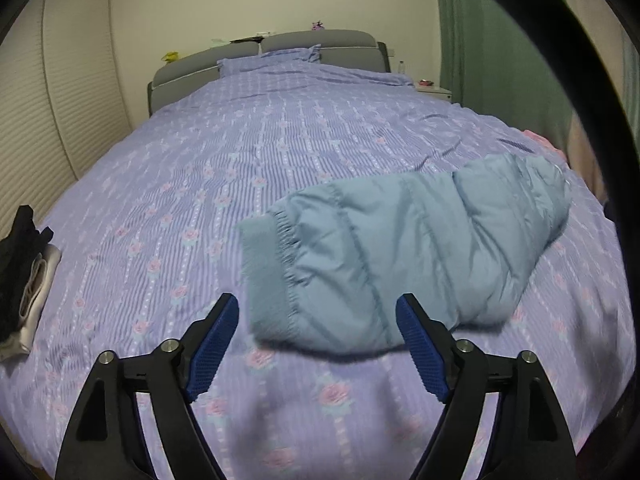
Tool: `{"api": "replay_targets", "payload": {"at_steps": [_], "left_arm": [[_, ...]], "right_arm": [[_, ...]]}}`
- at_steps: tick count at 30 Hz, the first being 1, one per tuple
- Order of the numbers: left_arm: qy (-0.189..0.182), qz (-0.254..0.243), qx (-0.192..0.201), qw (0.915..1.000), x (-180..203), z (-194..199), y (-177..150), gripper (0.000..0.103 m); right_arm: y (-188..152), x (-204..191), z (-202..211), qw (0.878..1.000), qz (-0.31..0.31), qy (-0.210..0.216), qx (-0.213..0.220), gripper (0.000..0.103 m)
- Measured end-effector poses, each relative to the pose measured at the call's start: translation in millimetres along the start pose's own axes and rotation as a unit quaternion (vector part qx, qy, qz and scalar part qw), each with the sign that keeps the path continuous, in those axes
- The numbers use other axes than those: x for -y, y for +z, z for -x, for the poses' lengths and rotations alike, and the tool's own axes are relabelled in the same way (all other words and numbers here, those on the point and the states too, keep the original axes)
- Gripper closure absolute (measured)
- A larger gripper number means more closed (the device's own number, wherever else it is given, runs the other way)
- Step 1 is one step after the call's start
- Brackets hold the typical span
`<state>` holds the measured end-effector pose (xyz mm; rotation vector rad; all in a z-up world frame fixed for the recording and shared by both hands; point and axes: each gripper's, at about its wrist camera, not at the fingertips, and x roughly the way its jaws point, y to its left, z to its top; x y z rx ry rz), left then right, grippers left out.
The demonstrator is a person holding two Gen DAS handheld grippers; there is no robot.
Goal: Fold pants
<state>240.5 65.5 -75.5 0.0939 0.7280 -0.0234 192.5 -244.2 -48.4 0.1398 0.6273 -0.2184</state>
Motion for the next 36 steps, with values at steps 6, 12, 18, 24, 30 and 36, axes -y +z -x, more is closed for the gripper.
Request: {"api": "replay_targets", "payload": {"at_steps": [6, 12, 18, 24, 30, 36], "left_arm": [[-0.055, 0.023, -0.011, 0.9982, -53.6, -7.1, -0.1, 0.021], [-0.135, 0.091, -0.024, 0.9863, -103.4, -41.2, 17.1, 0.029], [-0.192, 0.113, -0.038, 0.9741, -117.0, -77.8, 29.1, 0.044], [-0.225, 0.114, -0.051, 0.9664, -111.7, -108.0, 35.2, 0.049], [-0.244, 0.122, -0.061, 0.9603, -103.9, -113.6, 37.7, 0.082], [-0.162, 0.124, -0.074, 0.9761, -103.6, -107.4, 32.7, 0.085]], "right_arm": [[-17.7, -50.6, 14.4, 0.999, -0.002, 0.036, 0.007, 0.030], [-14.4, -107.6, 6.8, 0.998, 0.042, 0.037, 0.010, 0.030], [-8.2, -142.7, -12.3, 0.997, 0.069, 0.043, -0.001, 0.030], [0.6, -159.6, -28.8, 0.995, 0.095, 0.035, -0.002, 0.030], [2.9, -167.9, -40.1, 0.994, 0.106, 0.027, -0.003, 0.030], [-0.1, -163.9, -39.0, 0.995, 0.095, 0.019, -0.010, 0.030]]}}
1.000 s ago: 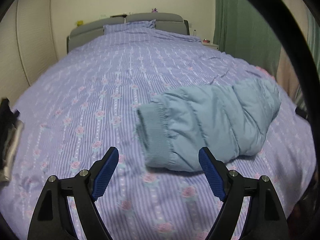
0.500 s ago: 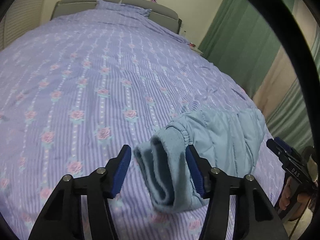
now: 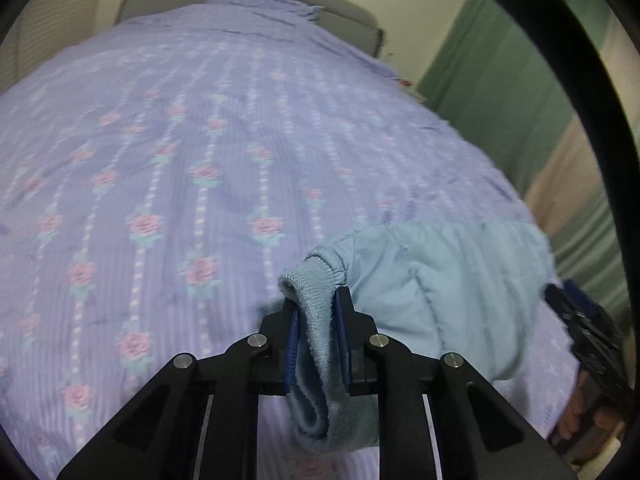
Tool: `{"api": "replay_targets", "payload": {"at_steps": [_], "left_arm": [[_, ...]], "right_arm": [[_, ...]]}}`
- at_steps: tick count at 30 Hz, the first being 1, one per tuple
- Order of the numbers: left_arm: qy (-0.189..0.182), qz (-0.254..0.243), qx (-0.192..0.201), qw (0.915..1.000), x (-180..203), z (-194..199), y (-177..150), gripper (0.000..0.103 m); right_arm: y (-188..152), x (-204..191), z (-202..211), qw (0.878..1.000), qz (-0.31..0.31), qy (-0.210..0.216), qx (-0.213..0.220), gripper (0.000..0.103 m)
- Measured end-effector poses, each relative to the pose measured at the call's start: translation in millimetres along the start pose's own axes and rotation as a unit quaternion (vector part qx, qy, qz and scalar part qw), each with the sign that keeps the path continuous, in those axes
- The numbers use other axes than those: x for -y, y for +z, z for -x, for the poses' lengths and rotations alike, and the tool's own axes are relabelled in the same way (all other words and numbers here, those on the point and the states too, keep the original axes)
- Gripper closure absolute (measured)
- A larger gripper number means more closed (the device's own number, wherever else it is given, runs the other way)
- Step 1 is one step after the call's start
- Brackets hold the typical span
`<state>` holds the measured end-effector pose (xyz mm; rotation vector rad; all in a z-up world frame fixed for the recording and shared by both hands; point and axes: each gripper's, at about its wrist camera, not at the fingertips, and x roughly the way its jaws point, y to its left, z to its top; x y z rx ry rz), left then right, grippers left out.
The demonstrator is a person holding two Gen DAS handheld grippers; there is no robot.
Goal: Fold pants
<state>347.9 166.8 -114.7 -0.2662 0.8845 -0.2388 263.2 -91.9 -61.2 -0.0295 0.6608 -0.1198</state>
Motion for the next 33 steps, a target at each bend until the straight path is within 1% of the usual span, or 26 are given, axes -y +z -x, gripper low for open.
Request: {"api": "replay_targets", "payload": {"at_steps": [3, 4, 5, 7, 8, 9, 10, 13, 16, 18, 19, 20, 21, 23, 25, 27, 29, 30, 32, 33], "left_arm": [[0.027, -0.015, -0.014, 0.9994, 7.1, -7.3, -1.7, 0.082], [0.040, -0.025, -0.012, 0.9988, 10.8, -6.7, -1.7, 0.077], [0.055, -0.033, -0.010, 0.9979, 15.5, -3.6, -1.4, 0.070], [0.079, -0.035, -0.004, 0.9962, 21.0, 5.4, -3.1, 0.059], [0.088, -0.036, 0.005, 0.9955, 22.2, 13.5, -4.8, 0.055], [0.093, -0.040, 0.018, 0.9947, 26.5, 25.3, -8.0, 0.053], [0.096, -0.049, 0.030, 0.9937, 31.4, 36.0, -10.6, 0.051], [0.098, -0.088, 0.052, 0.9899, 51.2, 63.0, -31.5, 0.050], [0.083, -0.110, 0.062, 0.9885, 66.3, 78.7, -54.5, 0.050], [0.070, -0.121, 0.058, 0.9884, 74.7, 80.5, -65.7, 0.050], [0.063, -0.128, 0.053, 0.9883, 77.0, 79.5, -70.9, 0.053], [0.060, -0.135, 0.049, 0.9879, 81.1, 77.6, -75.2, 0.060], [0.060, -0.140, 0.044, 0.9874, 83.7, 74.9, -78.5, 0.064], [0.053, -0.148, 0.032, 0.9871, 87.2, 67.5, -79.5, 0.072], [0.054, -0.148, 0.021, 0.9872, 88.9, 55.7, -77.6, 0.076], [0.067, -0.147, 0.014, 0.9867, 88.4, 45.5, -76.8, 0.076], [0.086, -0.140, 0.000, 0.9864, 86.7, 30.1, -77.3, 0.084], [0.090, -0.137, -0.003, 0.9864, 83.8, 27.2, -77.0, 0.085], [0.092, -0.131, -0.003, 0.9871, 79.6, 24.6, -75.5, 0.091], [0.092, -0.127, -0.003, 0.9876, 77.4, 24.7, -74.1, 0.092]], "right_arm": [[-5.8, 9.6, 7.2, 1.000, -0.009, -0.006, 0.000, 0.030], [-8.3, 14.4, 10.4, 1.000, -0.014, -0.006, 0.000, 0.030], [-10.5, 18.8, 13.1, 1.000, -0.017, -0.005, 0.000, 0.030], [-16.3, 30.0, 20.4, 1.000, -0.027, -0.003, -0.001, 0.030], [-19.0, 34.2, 23.8, 1.000, -0.030, 0.000, -0.001, 0.030], [-22.5, 38.8, 28.3, 0.999, -0.032, 0.006, 0.001, 0.030], [-25.1, 41.2, 31.2, 0.999, -0.032, 0.013, 0.002, 0.030], [-35.7, 43.7, 42.0, 0.999, -0.017, 0.047, 0.008, 0.030], [-46.6, 38.9, 45.0, 0.996, 0.003, 0.095, -0.001, 0.030], [-53.9, 32.6, 42.6, 0.992, 0.018, 0.128, -0.013, 0.030], [-56.8, 29.6, 41.5, 0.990, 0.024, 0.138, -0.016, 0.031], [-59.9, 26.2, 38.8, 0.988, 0.031, 0.148, -0.021, 0.031], [-62.0, 24.2, 34.8, 0.987, 0.034, 0.156, -0.027, 0.031], [-65.1, 22.1, 22.0, 0.983, 0.030, 0.175, -0.049, 0.033], [-65.9, 22.7, 7.9, 0.979, 0.014, 0.192, -0.074, 0.038], [-65.8, 24.1, -0.8, 0.978, 0.003, 0.192, -0.085, 0.042], [-65.6, 25.1, -6.3, 0.977, -0.009, 0.194, -0.090, 0.045], [-65.6, 25.2, -7.9, 0.976, -0.013, 0.196, -0.091, 0.047], [-63.8, 23.7, -12.6, 0.974, -0.017, 0.204, -0.097, 0.047], [-63.6, 21.9, -15.2, 0.972, -0.017, 0.209, -0.102, 0.047]]}}
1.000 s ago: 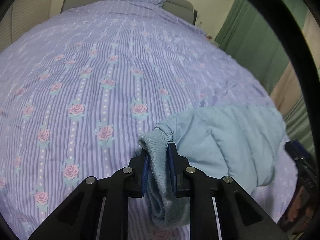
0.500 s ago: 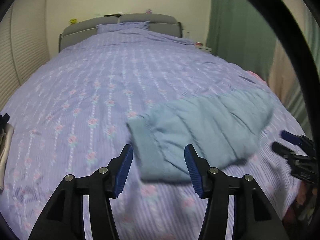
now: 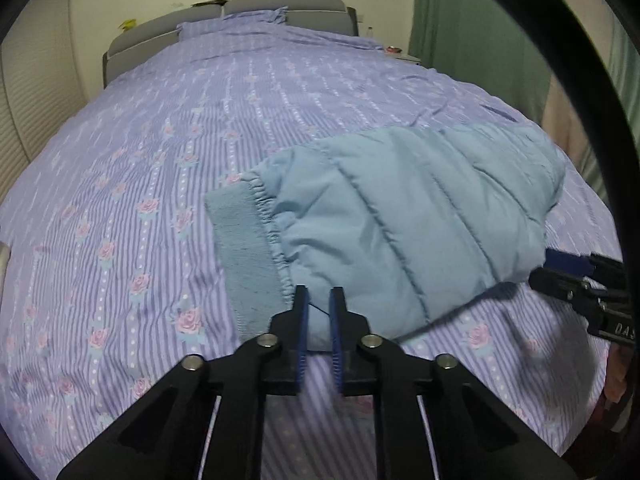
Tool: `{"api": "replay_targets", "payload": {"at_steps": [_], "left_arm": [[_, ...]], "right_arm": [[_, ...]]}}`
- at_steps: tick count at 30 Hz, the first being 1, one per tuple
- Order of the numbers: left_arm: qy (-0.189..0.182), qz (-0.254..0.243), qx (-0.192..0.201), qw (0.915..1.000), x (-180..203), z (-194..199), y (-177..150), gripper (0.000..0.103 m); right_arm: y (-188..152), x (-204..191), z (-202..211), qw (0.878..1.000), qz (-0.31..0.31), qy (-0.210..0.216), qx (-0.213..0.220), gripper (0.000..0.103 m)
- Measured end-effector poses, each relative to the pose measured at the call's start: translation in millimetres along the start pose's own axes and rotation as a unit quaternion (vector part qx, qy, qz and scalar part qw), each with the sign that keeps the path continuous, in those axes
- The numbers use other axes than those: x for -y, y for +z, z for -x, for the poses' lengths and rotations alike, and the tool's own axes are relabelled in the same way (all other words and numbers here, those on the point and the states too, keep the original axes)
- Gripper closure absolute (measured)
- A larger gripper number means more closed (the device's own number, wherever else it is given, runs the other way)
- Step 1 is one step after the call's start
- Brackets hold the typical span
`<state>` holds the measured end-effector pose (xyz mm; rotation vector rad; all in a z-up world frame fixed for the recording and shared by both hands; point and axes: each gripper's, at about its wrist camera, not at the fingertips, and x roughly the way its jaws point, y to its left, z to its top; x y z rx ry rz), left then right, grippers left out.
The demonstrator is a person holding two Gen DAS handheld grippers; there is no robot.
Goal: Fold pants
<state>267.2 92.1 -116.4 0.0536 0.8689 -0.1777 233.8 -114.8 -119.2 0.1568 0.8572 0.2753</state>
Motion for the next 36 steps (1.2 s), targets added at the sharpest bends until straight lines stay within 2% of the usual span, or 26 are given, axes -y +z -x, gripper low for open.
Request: {"api": "replay_targets", "payload": {"at_steps": [2, 6, 9, 14, 17, 20, 24, 30, 32, 36], "left_arm": [[0.001, 0.008, -0.002, 1.0000, -4.4, -0.9, 1.4, 0.092], [0.011, 0.012, -0.004, 0.9999, -9.0, -6.9, 3.8, 0.092], [0.011, 0.021, -0.007, 0.9997, -13.0, -8.4, 2.6, 0.092], [0.022, 0.017, -0.010, 0.9996, -9.5, -15.3, 8.1, 0.092], [0.029, 0.017, -0.017, 0.9993, -8.4, -23.8, 9.0, 0.092], [0.034, 0.020, -0.021, 0.9990, -8.8, -27.2, 10.8, 0.092], [0.036, 0.014, -0.025, 0.9990, -8.4, -28.0, 10.6, 0.092], [0.044, 0.007, -0.032, 0.9985, -10.7, -27.7, 7.5, 0.092], [0.046, 0.011, -0.037, 0.9982, -11.5, -27.7, 8.1, 0.092], [0.063, -0.002, -0.046, 0.9970, -4.8, -28.5, 8.5, 0.092]], "right_arm": [[-1.1, -1.5, -3.4, 1.000, 0.005, 0.012, -0.009, 0.052], [0.1, -10.0, -14.1, 0.999, 0.035, 0.010, -0.020, 0.053], [7.8, -16.8, -15.7, 0.998, 0.067, 0.000, -0.009, 0.053], [19.0, -13.6, -12.7, 0.997, 0.070, 0.008, 0.014, 0.053], [18.7, -17.1, -26.1, 0.996, 0.084, 0.011, -0.009, 0.053], [12.4, -17.1, -34.3, 0.996, 0.085, 0.009, -0.025, 0.063], [2.9, -18.4, -26.2, 0.996, 0.083, 0.016, -0.037, 0.088], [-3.9, -32.5, -1.9, 0.995, 0.085, 0.028, -0.041, 0.091], [-7.1, -30.0, -5.3, 0.995, 0.064, 0.042, -0.057, 0.091], [-17.8, -24.0, -18.1, 0.995, 0.048, 0.036, -0.075, 0.091]]}}
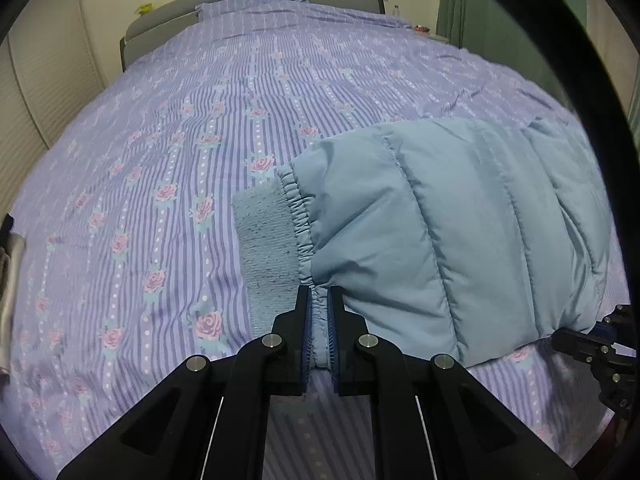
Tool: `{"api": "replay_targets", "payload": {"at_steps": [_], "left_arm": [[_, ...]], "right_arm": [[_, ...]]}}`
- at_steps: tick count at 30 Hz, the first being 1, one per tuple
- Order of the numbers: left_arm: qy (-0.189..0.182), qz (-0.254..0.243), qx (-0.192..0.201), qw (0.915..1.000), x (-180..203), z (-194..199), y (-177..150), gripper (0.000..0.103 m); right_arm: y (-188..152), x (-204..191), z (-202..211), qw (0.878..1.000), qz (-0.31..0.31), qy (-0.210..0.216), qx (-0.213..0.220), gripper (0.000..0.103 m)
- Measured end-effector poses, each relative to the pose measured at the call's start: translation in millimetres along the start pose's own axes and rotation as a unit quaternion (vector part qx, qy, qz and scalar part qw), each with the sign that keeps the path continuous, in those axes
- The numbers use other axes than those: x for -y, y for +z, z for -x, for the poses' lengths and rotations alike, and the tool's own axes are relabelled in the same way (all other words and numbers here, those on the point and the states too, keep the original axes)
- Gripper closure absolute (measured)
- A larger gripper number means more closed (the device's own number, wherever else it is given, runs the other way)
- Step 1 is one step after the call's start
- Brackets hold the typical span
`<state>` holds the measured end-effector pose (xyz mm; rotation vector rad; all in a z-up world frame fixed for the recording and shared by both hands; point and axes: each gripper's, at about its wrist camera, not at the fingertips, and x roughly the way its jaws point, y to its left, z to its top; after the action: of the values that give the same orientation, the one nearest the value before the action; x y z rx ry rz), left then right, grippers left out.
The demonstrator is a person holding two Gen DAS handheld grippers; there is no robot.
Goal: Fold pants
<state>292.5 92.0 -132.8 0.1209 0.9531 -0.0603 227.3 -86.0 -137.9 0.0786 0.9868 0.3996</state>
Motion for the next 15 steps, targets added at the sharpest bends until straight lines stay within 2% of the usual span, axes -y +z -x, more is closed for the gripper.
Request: {"api": "replay_targets", "payload": {"at_steps": [3, 4, 5, 6, 7, 10, 12, 15], "left_arm": [[0.034, -0.027, 0.000, 0.9990, 12.3, 2.0, 0.3, 0.092], [0.044, -0.032, 0.003, 0.9985, 15.4, 5.0, 0.6, 0.092], [0.050, -0.035, 0.010, 0.9981, 19.0, 10.8, 0.3, 0.089], [0.056, -0.036, 0.020, 0.9976, 21.9, 18.5, -0.1, 0.085], [0.056, -0.034, 0.033, 0.9973, 24.7, 27.5, -0.8, 0.078], [0.029, -0.024, 0.067, 0.9971, 32.9, 54.9, -1.8, 0.076], [0.004, -0.018, 0.084, 0.9963, 40.8, 70.4, 0.0, 0.077], [-0.032, -0.017, 0.104, 0.9940, 56.9, 86.3, 7.2, 0.076]], "right_arm": [[-3.9, 1.9, 1.7, 1.000, -0.008, -0.009, 0.014, 0.087], [-5.0, 0.2, 5.9, 1.000, -0.006, -0.020, 0.020, 0.082], [-7.5, -3.2, 13.2, 0.999, 0.001, -0.049, 0.024, 0.068], [-11.0, -6.0, 23.8, 0.997, 0.009, -0.071, 0.039, 0.061], [-14.3, -7.5, 34.8, 0.995, 0.015, -0.086, 0.058, 0.059], [-21.2, -2.4, 72.7, 0.986, 0.015, -0.120, 0.111, 0.055], [-18.9, 13.3, 99.4, 0.980, -0.004, -0.137, 0.143, 0.046], [-7.9, 45.0, 129.6, 0.973, -0.037, -0.146, 0.178, 0.045]]}}
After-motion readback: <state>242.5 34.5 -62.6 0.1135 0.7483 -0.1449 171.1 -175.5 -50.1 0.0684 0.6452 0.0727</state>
